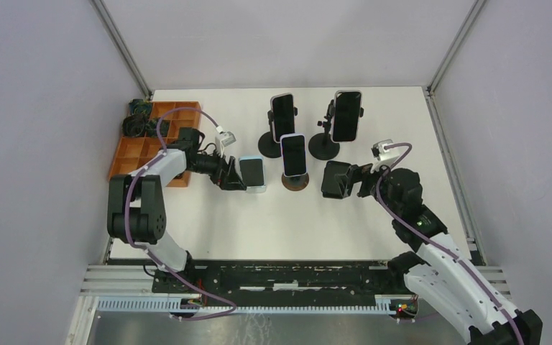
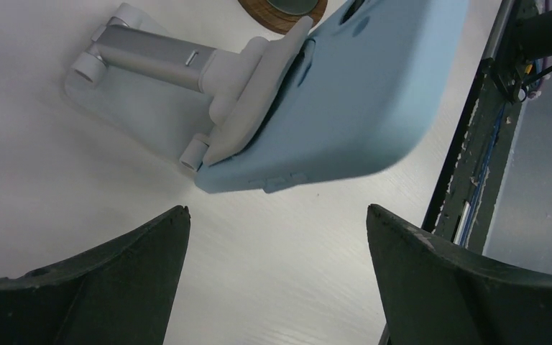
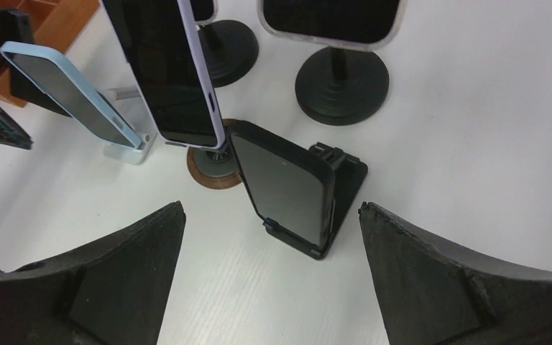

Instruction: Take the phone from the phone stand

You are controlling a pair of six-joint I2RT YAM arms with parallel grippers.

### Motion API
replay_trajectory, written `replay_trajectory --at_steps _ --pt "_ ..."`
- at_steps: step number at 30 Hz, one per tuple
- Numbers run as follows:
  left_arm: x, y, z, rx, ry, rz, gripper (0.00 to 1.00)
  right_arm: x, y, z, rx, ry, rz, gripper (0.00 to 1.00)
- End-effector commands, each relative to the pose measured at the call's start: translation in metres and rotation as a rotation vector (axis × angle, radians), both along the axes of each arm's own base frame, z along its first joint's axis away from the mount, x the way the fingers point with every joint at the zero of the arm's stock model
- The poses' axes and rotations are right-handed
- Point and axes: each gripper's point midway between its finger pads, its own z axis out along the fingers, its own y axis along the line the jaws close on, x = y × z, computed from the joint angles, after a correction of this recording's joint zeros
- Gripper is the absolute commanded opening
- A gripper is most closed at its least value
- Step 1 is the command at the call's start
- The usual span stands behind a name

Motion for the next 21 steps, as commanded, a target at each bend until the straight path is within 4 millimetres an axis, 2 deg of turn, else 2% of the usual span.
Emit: replay_trajectory --at_steps 1,9,15,21 --pt "0.025 -0.011 0.010 -0.032 -0.115 -0.051 0.96 0.008 0.003 0.038 -0.019 -0.073 -0.015 0.98" --pt "0.045 -0.014 0.002 0.004 -0.155 -0.016 0.89 0.006 0.010 0.057 -0.037 -0.087 0.026 0.98" --pt "0.047 -0.025 -0.003 0.017 -0.166 -0.049 0.73 0.003 0.018 0.077 -0.045 -0.114 0.085 0.98" --pt "0.051 -0.034 -0.005 0.048 -0.192 -0.061 0.61 -0.002 0.035 0.078 -0.023 -0.110 0.169 0.98"
